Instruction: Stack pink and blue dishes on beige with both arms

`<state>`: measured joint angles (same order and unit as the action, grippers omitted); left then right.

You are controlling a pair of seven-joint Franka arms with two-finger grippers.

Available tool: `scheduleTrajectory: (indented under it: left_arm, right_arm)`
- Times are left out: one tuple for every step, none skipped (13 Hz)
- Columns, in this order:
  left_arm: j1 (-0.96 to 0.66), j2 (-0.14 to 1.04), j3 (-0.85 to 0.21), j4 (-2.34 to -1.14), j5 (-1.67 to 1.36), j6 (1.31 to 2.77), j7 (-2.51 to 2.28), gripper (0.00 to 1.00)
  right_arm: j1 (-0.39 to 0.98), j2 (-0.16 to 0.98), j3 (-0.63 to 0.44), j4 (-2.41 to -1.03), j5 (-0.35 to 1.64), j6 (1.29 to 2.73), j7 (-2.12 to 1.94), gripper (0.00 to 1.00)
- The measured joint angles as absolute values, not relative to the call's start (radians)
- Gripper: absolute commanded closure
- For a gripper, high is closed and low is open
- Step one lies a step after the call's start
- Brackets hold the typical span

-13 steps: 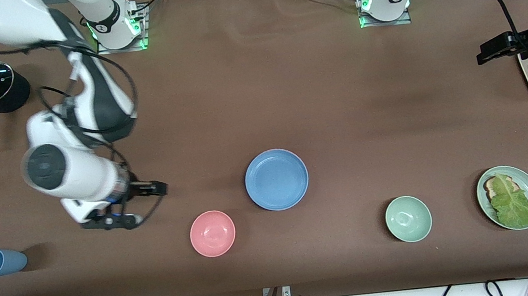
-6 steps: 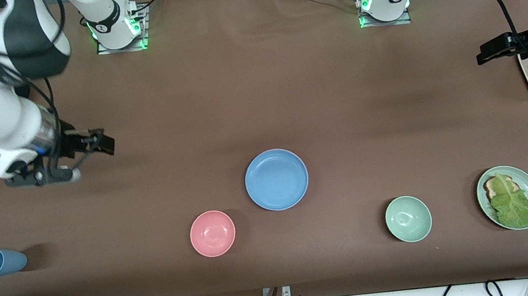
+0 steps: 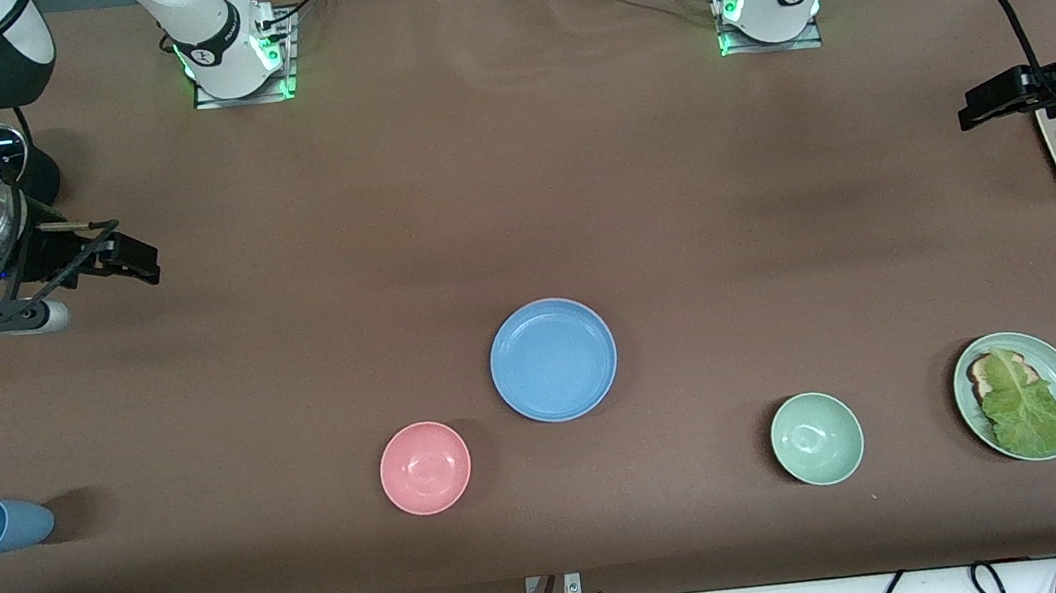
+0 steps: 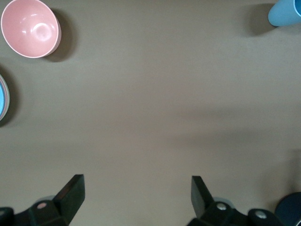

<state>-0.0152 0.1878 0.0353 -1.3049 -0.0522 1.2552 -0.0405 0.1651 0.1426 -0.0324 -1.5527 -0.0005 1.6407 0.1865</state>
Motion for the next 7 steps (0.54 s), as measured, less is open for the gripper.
scheduleTrajectory:
  left_arm:
    - [-0.016,0.188,0.034,-1.305,-0.052,1.255,-0.040,0.00]
    - [-0.016,0.188,0.033,-1.305,-0.052,1.255,-0.040,0.00]
    - [-0.016,0.188,0.033,-1.305,-0.052,1.255,-0.041,0.00]
    - [-0.016,0.188,0.033,-1.305,-0.052,1.255,-0.041,0.00]
    - [-0.016,0.188,0.032,-1.305,-0.052,1.255,-0.041,0.00]
    - [-0.016,0.188,0.031,-1.305,-0.052,1.255,-0.041,0.00]
    - [-0.016,0.188,0.029,-1.305,-0.052,1.255,-0.041,0.00]
  right_arm:
    - [0.166,0.143,-0.031,-1.550,-0.001,1.641,0.187,0.00]
    - [0.168,0.143,-0.030,-1.549,-0.001,1.641,0.187,0.00]
    - [0.169,0.143,-0.030,-1.548,-0.001,1.641,0.187,0.00]
    - [0.169,0.143,-0.030,-1.548,-0.001,1.641,0.187,0.00]
    - [0.169,0.143,-0.030,-1.548,-0.001,1.641,0.187,0.00]
    - [0.169,0.143,-0.030,-1.548,-0.001,1.641,0.187,0.00]
    - [0.169,0.143,-0.030,-1.547,-0.001,1.641,0.187,0.00]
